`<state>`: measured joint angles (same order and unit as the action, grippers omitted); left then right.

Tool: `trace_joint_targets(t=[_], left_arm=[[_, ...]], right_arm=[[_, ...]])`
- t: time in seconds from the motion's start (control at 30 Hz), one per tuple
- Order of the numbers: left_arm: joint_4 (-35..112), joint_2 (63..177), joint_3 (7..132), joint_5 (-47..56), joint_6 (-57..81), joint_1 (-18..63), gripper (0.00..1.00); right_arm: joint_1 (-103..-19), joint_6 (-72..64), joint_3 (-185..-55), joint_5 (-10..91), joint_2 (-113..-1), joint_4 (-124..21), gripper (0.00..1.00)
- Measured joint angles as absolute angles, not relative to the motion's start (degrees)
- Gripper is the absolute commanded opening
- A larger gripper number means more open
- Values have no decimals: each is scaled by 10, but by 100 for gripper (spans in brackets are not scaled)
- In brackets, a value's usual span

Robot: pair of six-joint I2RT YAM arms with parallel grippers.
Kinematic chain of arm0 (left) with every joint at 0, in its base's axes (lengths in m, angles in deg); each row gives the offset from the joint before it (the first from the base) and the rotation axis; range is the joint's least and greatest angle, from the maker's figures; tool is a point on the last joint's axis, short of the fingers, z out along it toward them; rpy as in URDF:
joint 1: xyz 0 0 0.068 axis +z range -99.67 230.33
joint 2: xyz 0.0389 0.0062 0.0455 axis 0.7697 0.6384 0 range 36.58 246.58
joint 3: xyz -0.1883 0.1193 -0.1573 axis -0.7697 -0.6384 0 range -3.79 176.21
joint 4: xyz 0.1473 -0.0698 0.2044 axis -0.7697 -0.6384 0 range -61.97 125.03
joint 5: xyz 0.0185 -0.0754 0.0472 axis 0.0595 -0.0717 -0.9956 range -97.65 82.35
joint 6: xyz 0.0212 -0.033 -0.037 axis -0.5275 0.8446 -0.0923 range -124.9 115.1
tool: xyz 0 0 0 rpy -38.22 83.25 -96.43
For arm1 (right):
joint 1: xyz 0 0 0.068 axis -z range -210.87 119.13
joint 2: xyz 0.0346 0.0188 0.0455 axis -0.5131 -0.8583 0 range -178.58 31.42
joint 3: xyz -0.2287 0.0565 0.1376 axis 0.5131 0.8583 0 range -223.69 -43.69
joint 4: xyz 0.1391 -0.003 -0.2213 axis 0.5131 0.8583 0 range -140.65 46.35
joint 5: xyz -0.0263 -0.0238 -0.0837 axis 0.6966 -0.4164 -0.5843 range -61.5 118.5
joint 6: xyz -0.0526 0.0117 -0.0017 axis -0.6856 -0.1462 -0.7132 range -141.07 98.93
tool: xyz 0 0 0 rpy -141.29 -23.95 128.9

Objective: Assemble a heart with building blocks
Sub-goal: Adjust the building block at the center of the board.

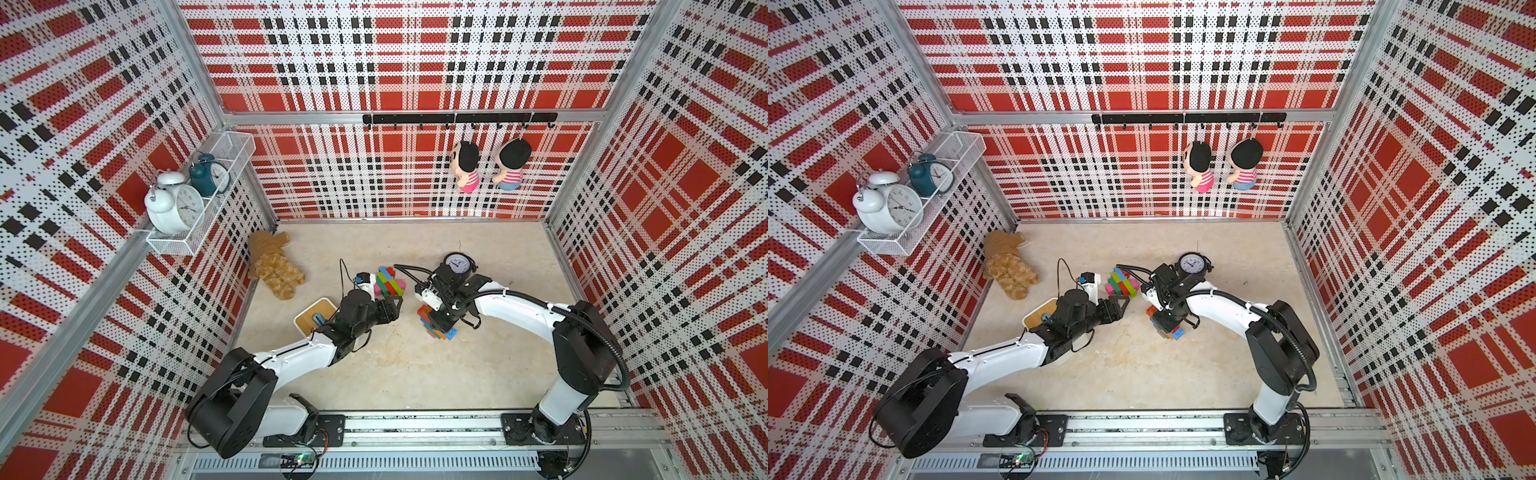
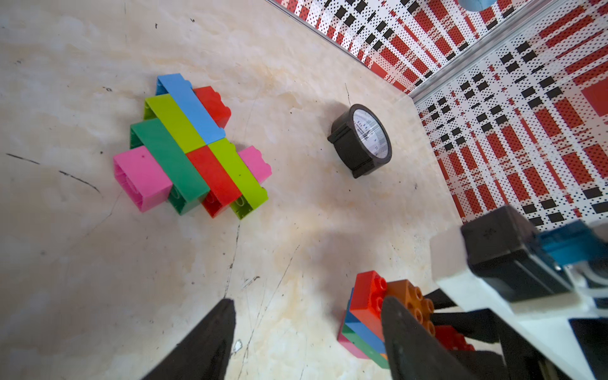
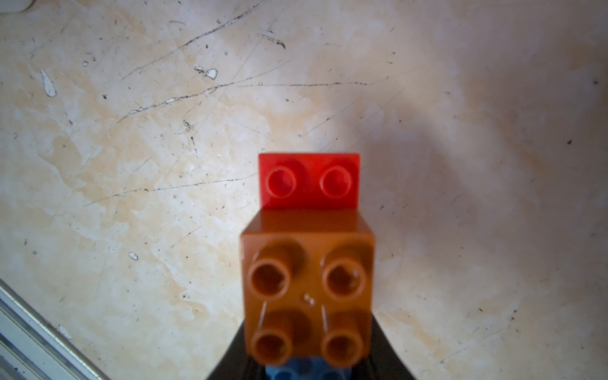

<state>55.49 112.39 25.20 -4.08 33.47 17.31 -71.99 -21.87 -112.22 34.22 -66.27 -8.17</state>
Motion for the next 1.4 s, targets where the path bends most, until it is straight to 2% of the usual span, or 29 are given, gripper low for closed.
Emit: trace_joint_targets(t=[0.17,0.33,0.6,0.77,0.93,1.2,1.4], left_arm=[[550,1124,261,-48,330,175,74],[533,1121,280,-69,315,183,78],[519,1078,285,-96,302,207,80],[516,1059,285,-99,300,221,80],[513,1057,285,-99,297,228,82],[508,1056,285,-99,295,233,83],[508,1055,284,-99,295,233,83]], right_arm=[[-713,-206,-1120,357,-653,-83,19],[-671,-177,-1104,440,-627,-120,20],[-584,-62,-1019,618,-622,-271,21],[-571,25,-977,691,-632,-390,22],[-569,101,-945,725,-662,-500,23],[-569,173,-911,740,-705,-593,25],[-563,201,-893,749,-713,-642,34]])
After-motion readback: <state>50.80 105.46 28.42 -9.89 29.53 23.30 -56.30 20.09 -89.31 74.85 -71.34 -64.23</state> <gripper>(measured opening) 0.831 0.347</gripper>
